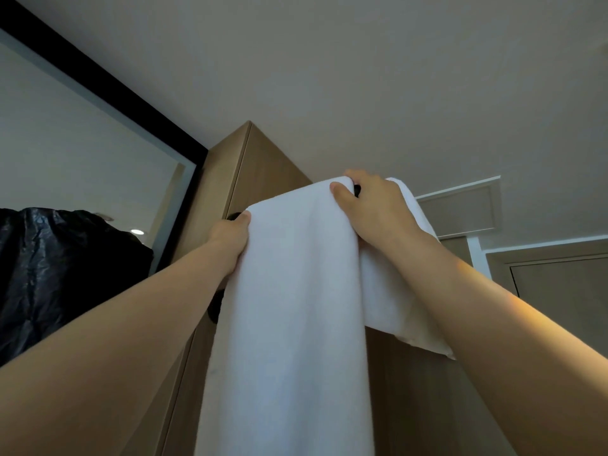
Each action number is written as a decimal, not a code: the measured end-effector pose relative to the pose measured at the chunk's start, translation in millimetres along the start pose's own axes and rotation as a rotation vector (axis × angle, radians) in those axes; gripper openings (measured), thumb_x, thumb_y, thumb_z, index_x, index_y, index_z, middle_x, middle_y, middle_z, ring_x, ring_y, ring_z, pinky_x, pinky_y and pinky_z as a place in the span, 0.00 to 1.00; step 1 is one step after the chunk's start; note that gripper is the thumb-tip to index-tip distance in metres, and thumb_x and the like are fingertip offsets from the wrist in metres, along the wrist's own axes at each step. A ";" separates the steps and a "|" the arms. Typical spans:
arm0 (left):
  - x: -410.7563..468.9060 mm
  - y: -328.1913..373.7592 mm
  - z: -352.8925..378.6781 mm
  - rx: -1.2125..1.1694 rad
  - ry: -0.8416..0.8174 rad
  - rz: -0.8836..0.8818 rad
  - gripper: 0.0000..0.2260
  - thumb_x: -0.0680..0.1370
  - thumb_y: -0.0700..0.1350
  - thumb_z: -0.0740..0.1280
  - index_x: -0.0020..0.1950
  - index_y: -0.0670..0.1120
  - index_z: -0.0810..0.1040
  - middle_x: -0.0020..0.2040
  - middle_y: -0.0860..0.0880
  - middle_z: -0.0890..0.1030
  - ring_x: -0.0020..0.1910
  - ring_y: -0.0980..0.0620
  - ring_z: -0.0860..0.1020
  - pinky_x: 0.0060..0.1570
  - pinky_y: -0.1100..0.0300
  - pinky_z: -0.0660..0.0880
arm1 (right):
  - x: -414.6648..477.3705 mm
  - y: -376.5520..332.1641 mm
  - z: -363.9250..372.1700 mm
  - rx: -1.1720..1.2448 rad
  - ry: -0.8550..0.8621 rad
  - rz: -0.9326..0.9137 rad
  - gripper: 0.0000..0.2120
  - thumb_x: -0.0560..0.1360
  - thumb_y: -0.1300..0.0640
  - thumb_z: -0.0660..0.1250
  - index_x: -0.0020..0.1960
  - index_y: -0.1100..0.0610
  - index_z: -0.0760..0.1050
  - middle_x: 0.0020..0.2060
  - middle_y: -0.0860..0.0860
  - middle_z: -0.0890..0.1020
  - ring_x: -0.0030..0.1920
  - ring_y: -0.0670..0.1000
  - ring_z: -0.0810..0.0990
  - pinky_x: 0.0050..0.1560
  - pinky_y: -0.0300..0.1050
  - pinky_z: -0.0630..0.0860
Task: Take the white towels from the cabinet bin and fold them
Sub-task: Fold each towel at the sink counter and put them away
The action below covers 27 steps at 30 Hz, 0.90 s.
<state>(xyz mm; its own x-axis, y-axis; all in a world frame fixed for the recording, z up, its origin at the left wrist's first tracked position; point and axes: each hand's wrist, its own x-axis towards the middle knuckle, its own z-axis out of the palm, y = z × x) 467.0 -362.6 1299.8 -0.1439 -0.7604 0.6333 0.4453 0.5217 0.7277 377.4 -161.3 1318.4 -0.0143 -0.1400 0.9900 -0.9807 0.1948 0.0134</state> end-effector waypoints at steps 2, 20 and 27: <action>-1.6 -2.1 -1.8 0.040 -0.018 0.015 0.25 0.80 0.58 0.60 0.66 0.39 0.73 0.60 0.42 0.77 0.57 0.41 0.75 0.56 0.52 0.72 | 0.4 -1.9 1.2 -0.040 0.005 0.005 0.20 0.81 0.47 0.57 0.61 0.62 0.74 0.52 0.60 0.81 0.56 0.61 0.76 0.51 0.47 0.68; -51.9 -31.4 -29.2 -0.187 -0.066 -0.038 0.15 0.78 0.55 0.66 0.45 0.43 0.79 0.42 0.47 0.81 0.37 0.47 0.78 0.36 0.58 0.71 | -54.6 -12.8 -7.2 0.355 -0.042 0.177 0.38 0.76 0.40 0.64 0.78 0.54 0.52 0.55 0.47 0.78 0.55 0.47 0.76 0.56 0.47 0.73; -53.7 -26.2 -27.7 -0.160 -0.021 -0.012 0.17 0.78 0.55 0.65 0.39 0.43 0.76 0.39 0.47 0.78 0.37 0.46 0.75 0.36 0.58 0.70 | -68.8 -12.8 -7.2 0.381 -0.103 0.131 0.25 0.75 0.46 0.65 0.39 0.70 0.71 0.33 0.64 0.77 0.32 0.58 0.73 0.36 0.46 0.69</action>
<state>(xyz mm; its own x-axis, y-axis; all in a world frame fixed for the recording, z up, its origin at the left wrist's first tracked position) 487.5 -346.2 1239.5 -0.1679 -0.7570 0.6315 0.5786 0.4429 0.6849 392.3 -147.2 1251.1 -0.1438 -0.2385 0.9604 -0.9710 -0.1535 -0.1835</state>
